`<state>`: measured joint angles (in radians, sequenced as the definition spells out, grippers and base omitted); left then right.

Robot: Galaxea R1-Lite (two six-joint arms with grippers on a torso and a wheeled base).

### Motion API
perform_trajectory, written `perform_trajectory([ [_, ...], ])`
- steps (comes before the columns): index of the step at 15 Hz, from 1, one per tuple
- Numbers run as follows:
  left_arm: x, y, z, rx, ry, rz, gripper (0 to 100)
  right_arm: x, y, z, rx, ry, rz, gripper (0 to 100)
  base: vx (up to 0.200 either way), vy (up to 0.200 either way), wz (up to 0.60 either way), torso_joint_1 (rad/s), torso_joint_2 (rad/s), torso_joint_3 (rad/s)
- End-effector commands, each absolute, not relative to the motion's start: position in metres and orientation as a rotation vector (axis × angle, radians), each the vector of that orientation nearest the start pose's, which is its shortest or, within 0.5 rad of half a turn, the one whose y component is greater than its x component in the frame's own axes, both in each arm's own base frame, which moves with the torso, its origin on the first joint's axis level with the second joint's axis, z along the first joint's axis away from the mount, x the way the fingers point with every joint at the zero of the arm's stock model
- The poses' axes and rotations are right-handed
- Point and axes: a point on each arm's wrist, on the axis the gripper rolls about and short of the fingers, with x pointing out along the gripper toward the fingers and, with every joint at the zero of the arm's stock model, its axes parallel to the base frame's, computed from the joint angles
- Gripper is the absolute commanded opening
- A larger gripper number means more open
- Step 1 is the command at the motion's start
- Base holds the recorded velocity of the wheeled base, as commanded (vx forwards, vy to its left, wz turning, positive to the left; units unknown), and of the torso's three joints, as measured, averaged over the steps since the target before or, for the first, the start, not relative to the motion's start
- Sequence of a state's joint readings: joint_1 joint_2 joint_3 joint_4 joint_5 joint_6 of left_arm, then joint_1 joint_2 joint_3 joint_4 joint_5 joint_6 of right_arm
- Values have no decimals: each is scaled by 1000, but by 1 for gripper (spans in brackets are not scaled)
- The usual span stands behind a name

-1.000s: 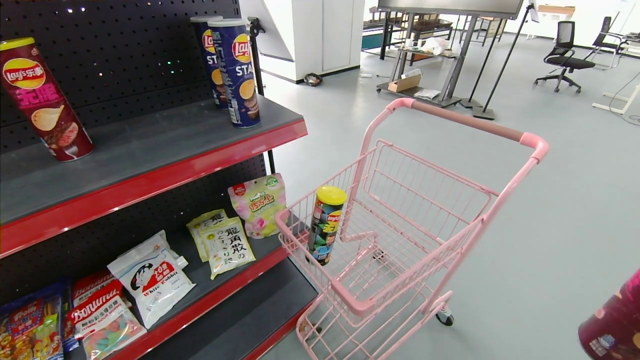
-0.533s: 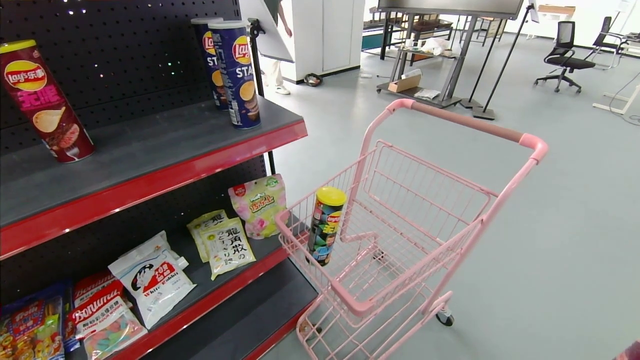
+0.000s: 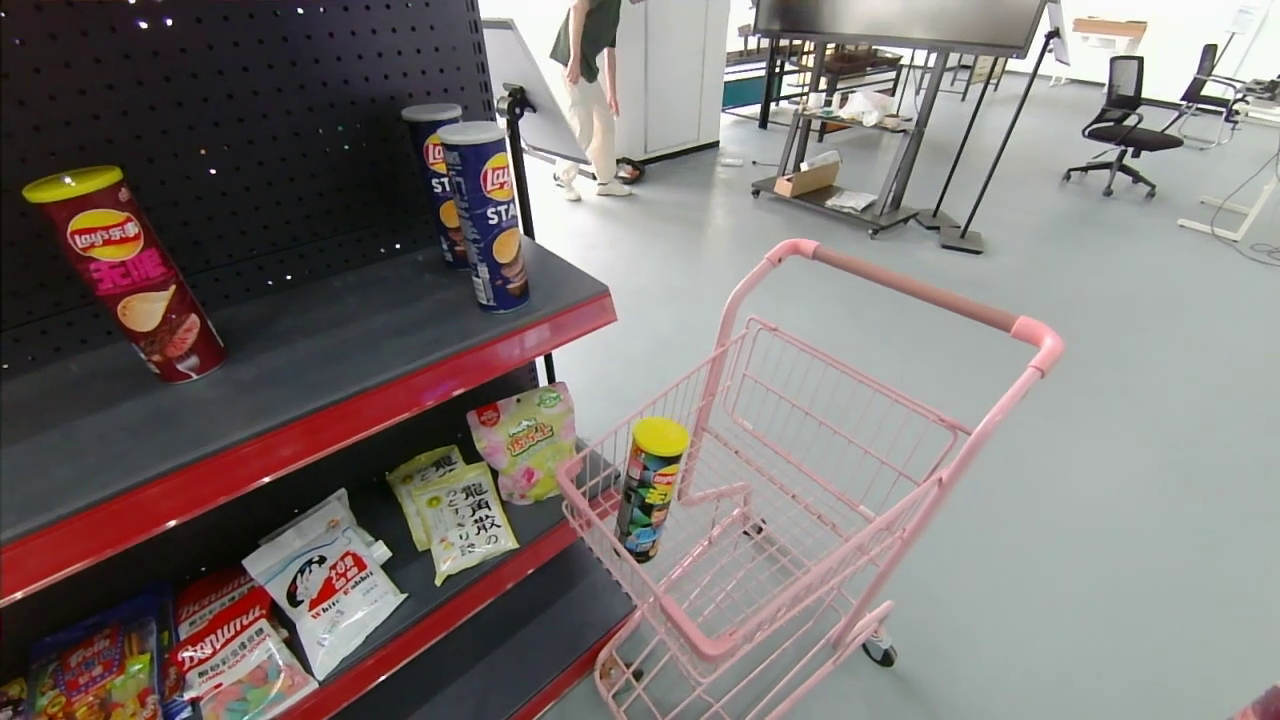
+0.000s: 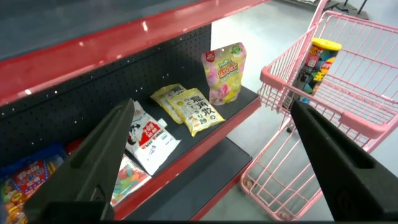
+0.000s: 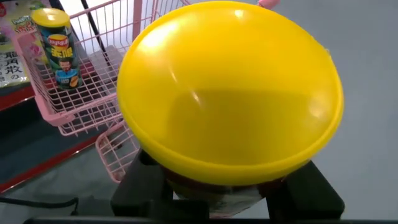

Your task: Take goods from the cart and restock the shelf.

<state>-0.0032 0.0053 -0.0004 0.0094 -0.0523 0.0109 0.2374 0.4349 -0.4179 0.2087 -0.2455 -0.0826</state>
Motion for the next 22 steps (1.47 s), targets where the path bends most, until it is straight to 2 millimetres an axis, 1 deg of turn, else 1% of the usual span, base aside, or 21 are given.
perform_trajectory([
  [1,-22,-1,75,10,15,-55,100,5,-4,175,-138,227,2,0,0,0,0,251,-608,-373],
  [11,-22,-1,75,10,15,-55,100,7,-4,175,-147,237,4,0,0,0,0,169,-403,-241],
  [18,-22,-1,75,10,15,-55,100,11,-3,176,-152,250,7,0,0,0,0,138,-309,-171],
  [22,-22,-1,75,10,15,-55,100,10,-3,177,-154,242,4,0,0,0,600,10,-18,-11],
])
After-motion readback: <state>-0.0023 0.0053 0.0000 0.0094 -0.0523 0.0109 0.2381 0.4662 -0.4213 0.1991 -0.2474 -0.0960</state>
